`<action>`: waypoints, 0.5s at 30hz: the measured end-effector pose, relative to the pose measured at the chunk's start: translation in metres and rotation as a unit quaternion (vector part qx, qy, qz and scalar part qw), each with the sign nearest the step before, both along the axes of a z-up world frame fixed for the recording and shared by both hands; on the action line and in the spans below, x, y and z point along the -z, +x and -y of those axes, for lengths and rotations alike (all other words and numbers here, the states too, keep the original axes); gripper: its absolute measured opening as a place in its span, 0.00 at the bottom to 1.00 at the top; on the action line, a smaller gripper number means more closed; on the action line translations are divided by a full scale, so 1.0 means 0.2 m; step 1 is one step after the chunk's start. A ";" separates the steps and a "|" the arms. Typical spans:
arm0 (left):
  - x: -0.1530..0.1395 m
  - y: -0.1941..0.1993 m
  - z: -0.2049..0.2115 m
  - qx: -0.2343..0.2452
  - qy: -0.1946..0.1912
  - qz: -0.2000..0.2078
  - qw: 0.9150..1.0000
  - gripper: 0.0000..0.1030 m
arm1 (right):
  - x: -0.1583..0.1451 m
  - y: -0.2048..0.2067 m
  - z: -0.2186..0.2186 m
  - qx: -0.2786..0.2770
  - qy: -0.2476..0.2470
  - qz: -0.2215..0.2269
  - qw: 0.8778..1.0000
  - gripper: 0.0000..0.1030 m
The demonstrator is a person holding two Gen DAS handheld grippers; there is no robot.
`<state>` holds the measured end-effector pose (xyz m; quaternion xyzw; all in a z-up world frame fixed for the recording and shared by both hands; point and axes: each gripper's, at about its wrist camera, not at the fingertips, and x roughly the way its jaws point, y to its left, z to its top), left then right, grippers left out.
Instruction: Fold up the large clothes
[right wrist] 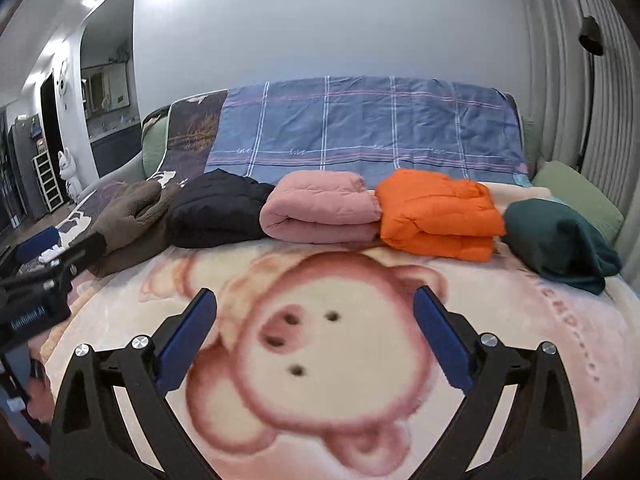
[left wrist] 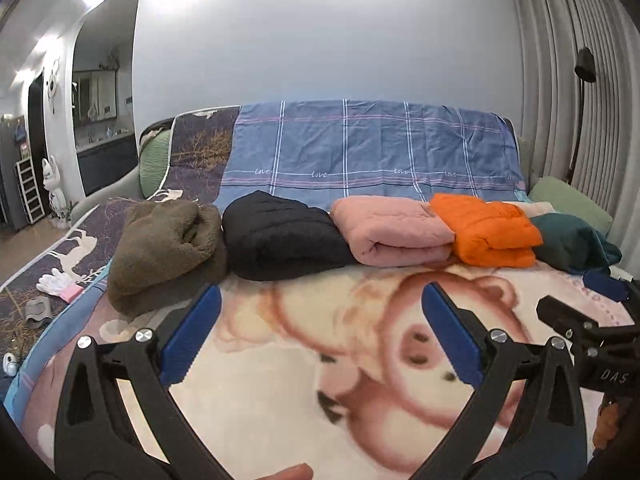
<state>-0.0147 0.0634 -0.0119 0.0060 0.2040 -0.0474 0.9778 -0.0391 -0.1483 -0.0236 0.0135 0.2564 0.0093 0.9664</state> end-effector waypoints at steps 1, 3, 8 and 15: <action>0.01 -0.03 0.02 -0.002 0.004 -0.005 1.000 0.98 | 0.00 -0.02 0.01 -0.006 0.004 0.000 1.000 0.96; 0.03 -0.06 0.03 -0.003 0.004 -0.016 1.000 0.98 | 0.00 -0.04 0.02 -0.015 0.004 -0.002 1.000 0.97; 0.06 -0.13 0.05 -0.017 0.010 -0.041 0.999 0.98 | 0.00 -0.09 0.01 -0.022 -0.003 0.010 1.000 0.97; 0.06 -0.20 0.10 -0.013 0.021 -0.042 0.999 0.98 | 0.02 -0.11 0.03 -0.029 0.002 0.001 1.000 0.97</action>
